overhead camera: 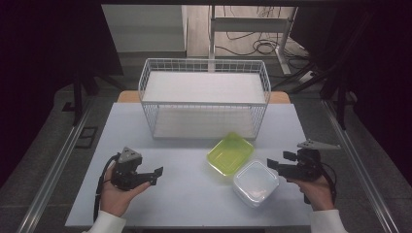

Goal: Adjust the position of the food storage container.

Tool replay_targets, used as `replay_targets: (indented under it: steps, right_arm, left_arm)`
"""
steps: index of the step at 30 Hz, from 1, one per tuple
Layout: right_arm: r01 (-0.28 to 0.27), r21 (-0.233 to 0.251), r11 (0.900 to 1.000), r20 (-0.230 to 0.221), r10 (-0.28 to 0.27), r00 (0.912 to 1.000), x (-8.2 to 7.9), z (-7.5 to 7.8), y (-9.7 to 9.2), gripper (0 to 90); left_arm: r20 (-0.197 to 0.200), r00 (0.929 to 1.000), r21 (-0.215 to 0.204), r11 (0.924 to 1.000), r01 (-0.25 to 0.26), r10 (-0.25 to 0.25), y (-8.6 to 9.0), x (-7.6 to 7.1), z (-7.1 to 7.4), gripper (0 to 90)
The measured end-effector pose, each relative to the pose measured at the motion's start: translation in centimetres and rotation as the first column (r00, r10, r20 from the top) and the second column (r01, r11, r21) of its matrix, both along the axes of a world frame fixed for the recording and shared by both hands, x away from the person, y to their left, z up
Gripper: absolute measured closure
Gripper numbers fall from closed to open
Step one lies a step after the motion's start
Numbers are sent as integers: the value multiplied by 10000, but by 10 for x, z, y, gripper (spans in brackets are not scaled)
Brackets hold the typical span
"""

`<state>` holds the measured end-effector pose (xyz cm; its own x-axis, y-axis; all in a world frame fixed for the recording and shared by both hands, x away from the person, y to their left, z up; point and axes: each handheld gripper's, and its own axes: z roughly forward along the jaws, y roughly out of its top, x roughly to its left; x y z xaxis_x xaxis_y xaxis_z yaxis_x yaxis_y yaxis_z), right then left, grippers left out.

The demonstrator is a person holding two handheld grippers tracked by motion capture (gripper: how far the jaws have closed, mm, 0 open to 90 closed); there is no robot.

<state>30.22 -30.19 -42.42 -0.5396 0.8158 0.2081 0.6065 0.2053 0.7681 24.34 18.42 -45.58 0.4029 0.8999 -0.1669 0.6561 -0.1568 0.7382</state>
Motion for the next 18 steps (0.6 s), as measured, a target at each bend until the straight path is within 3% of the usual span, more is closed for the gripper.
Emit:
replay_targets:
  steps: [3, 11, 15, 18]
  right_arm:
    - [-90, -84, 9999, -52, 90, 9999, 1, 0, 0, 214]
    - [-232, -183, 9996, -351, 226, 9991, 2, -4, 0, 244]
    - [-169, -85, 9998, -325, 167, 9993, -1, 0, 5, 271]
    - [-295, -196, 9994, -342, 288, 9990, -5, 4, 12, 284]
  left_arm:
    - [-114, 9996, -148, 9996, 242, -244, -1, 1, 1, 163]
    - [-211, 9996, -211, 9996, 162, -167, -1, 1, 4, 164]
    - [-204, 9996, -524, 9984, 189, -200, 0, 0, 5, 167]
    - [-278, 9994, -187, 9996, 224, -229, -4, -5, 1, 167]
